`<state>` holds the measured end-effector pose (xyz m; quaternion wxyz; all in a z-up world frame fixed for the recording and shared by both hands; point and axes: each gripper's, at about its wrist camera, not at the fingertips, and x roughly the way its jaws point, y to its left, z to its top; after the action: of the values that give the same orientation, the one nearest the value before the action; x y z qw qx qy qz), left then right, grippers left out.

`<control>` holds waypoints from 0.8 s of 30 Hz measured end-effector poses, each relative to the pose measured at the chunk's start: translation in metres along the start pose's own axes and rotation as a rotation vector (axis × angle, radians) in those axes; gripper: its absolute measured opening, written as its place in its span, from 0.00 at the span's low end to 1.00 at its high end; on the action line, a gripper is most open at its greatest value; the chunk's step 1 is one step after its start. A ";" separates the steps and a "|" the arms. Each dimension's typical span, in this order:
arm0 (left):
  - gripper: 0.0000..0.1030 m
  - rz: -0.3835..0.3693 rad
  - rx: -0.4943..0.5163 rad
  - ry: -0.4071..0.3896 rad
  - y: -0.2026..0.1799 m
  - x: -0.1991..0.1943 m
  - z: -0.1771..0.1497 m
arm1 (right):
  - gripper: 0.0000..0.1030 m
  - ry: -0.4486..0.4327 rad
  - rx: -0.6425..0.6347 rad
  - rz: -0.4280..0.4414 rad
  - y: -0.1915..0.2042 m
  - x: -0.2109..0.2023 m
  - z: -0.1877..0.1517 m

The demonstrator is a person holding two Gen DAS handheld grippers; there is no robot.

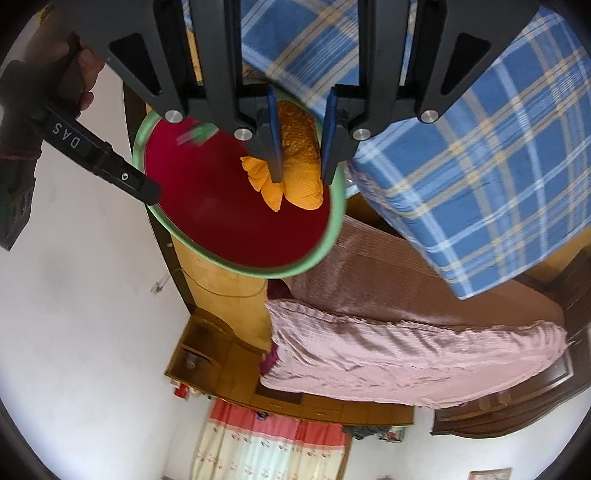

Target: Collect trash

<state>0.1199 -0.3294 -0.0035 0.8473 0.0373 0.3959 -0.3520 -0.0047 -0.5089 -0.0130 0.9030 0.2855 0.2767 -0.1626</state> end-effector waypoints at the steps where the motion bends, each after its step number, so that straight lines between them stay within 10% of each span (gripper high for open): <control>1: 0.18 -0.003 0.005 0.006 -0.002 0.003 0.000 | 0.52 -0.002 0.002 -0.001 -0.002 0.000 0.000; 7: 0.37 -0.015 0.002 0.040 -0.008 0.013 -0.001 | 0.55 -0.005 0.022 0.000 -0.009 0.001 0.002; 24: 0.40 0.078 -0.063 -0.006 0.031 -0.042 -0.015 | 0.77 0.002 -0.074 0.062 0.040 -0.025 -0.016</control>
<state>0.1111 -0.2778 0.0087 0.8623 0.0248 0.4027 -0.3061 -0.0127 -0.4644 0.0081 0.9173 0.2603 0.2746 -0.1240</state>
